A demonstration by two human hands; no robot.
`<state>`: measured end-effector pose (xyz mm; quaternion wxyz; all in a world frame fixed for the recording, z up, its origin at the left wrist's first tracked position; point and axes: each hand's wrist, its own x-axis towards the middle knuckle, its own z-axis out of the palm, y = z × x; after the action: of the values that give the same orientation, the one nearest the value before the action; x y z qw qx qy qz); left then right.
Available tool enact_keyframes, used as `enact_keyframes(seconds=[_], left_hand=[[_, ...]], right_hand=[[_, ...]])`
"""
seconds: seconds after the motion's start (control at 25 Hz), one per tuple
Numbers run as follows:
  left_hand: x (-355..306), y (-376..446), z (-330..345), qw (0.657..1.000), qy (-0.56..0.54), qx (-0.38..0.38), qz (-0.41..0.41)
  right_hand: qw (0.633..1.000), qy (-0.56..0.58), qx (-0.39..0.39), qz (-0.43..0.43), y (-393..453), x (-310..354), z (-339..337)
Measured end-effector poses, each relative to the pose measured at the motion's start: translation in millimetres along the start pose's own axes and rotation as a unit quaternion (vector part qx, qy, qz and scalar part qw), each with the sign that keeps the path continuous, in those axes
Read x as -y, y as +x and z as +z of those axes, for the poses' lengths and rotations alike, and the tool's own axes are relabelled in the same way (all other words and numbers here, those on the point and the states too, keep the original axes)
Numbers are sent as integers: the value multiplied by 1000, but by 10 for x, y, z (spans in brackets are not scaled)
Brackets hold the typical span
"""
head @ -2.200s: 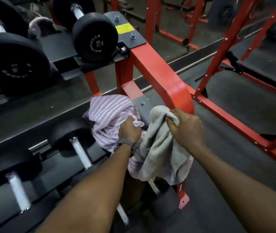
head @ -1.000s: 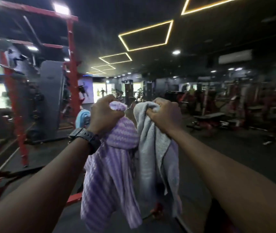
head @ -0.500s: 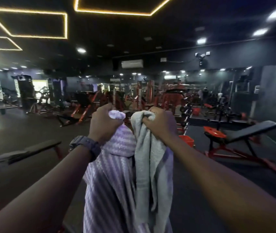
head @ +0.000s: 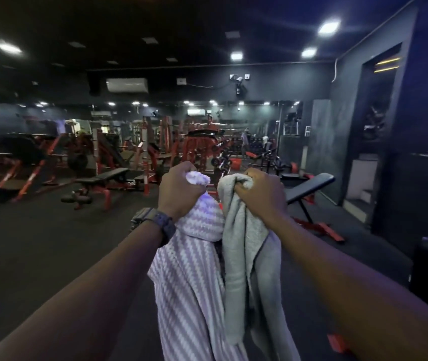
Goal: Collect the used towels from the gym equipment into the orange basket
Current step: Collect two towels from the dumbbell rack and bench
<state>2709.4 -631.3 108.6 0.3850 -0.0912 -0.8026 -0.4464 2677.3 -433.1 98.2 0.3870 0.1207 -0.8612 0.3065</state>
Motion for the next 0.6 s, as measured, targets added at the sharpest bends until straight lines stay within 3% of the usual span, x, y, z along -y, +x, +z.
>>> enact_keyframes(seconds=[0.2, 0.6], left_hand=[[663, 1091, 773, 999, -18, 30, 16], [2204, 3010, 2345, 1000, 6, 6, 15]], right_hand=[[999, -25, -4, 35, 911, -649, 625], [998, -14, -39, 54, 2757, -2008, 2366]])
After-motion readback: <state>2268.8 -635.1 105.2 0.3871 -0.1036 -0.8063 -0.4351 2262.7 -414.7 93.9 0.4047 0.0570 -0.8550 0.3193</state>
